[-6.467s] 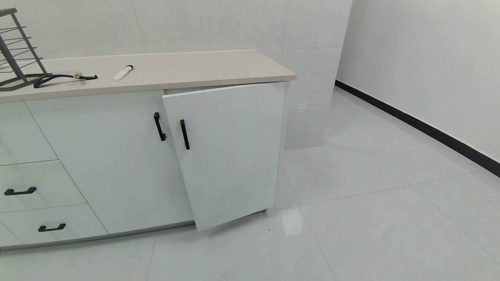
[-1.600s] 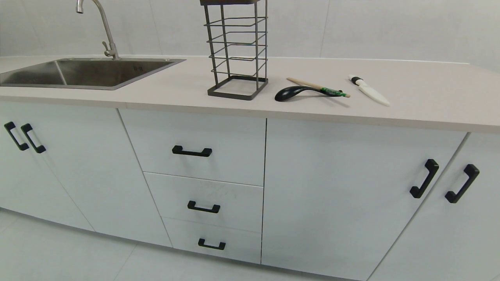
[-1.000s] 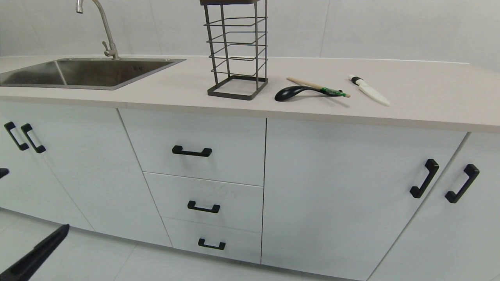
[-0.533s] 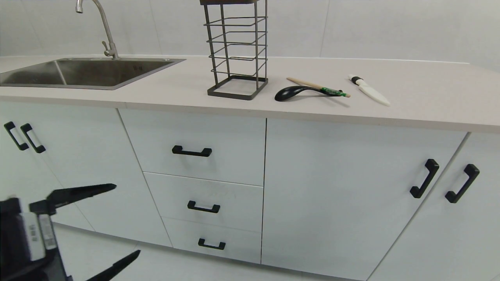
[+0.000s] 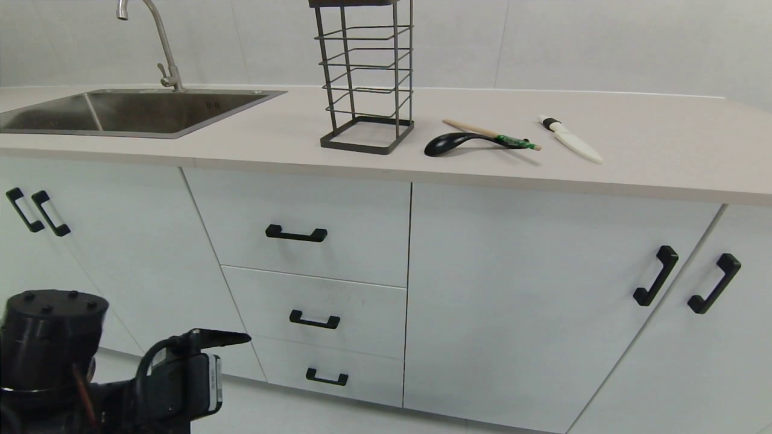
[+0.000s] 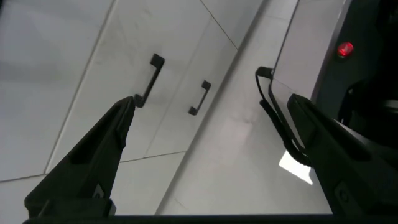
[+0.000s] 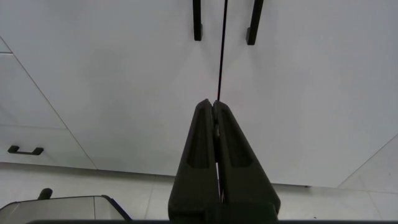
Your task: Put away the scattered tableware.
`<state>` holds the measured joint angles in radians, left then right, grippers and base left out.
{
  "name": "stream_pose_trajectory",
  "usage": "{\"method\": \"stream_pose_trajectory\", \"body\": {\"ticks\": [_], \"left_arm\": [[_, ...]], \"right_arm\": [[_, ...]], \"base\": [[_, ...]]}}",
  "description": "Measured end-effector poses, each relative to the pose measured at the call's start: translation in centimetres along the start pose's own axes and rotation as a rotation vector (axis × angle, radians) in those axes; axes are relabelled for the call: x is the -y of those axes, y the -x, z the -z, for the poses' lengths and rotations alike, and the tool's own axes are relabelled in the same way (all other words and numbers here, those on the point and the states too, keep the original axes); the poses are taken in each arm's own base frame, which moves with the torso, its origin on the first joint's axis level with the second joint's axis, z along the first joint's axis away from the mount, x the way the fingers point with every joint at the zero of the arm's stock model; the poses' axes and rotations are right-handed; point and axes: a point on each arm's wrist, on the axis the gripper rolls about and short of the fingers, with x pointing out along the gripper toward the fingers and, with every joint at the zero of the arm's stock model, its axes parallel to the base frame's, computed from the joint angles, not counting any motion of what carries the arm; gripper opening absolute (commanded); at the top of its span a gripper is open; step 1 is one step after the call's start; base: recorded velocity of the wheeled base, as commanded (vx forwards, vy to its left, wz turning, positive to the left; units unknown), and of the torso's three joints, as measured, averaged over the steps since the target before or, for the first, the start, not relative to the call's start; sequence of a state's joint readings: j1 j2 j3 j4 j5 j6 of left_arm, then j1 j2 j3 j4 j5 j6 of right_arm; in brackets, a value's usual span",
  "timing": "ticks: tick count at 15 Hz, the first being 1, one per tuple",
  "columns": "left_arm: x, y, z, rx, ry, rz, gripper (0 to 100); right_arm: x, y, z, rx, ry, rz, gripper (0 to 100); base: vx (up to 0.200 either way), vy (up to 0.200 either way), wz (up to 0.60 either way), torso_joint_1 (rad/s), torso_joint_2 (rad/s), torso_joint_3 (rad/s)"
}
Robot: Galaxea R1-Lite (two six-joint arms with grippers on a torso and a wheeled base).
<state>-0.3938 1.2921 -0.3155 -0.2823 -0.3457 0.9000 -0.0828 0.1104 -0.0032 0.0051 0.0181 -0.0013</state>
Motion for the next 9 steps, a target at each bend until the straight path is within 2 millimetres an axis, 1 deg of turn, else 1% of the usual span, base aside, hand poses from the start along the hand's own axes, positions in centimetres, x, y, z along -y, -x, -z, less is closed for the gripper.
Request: {"method": "stream_pose_trajectory", "body": {"ticks": [4, 7, 9], "left_arm": [[0.4, -1.9, -0.1, -0.077, -0.042, 0.053, 100], [-0.1, -3.1, -0.2, -0.162, -0.064, -0.010, 100], [-0.4, -4.4, -0.2, -0.176, -0.070, -0.030, 100]], "right_arm": [[0.0, 0.0, 0.0, 0.000, 0.000, 0.000, 0], [0.0, 0.0, 0.0, 0.000, 0.000, 0.000, 0], [0.0, 0.0, 0.0, 0.000, 0.000, 0.000, 0]], "base": [[0.000, 0.000, 0.00, 0.000, 0.00, 0.000], [0.000, 0.000, 0.00, 0.000, 0.00, 0.000], [0.000, 0.000, 0.00, 0.000, 0.00, 0.000]]}}
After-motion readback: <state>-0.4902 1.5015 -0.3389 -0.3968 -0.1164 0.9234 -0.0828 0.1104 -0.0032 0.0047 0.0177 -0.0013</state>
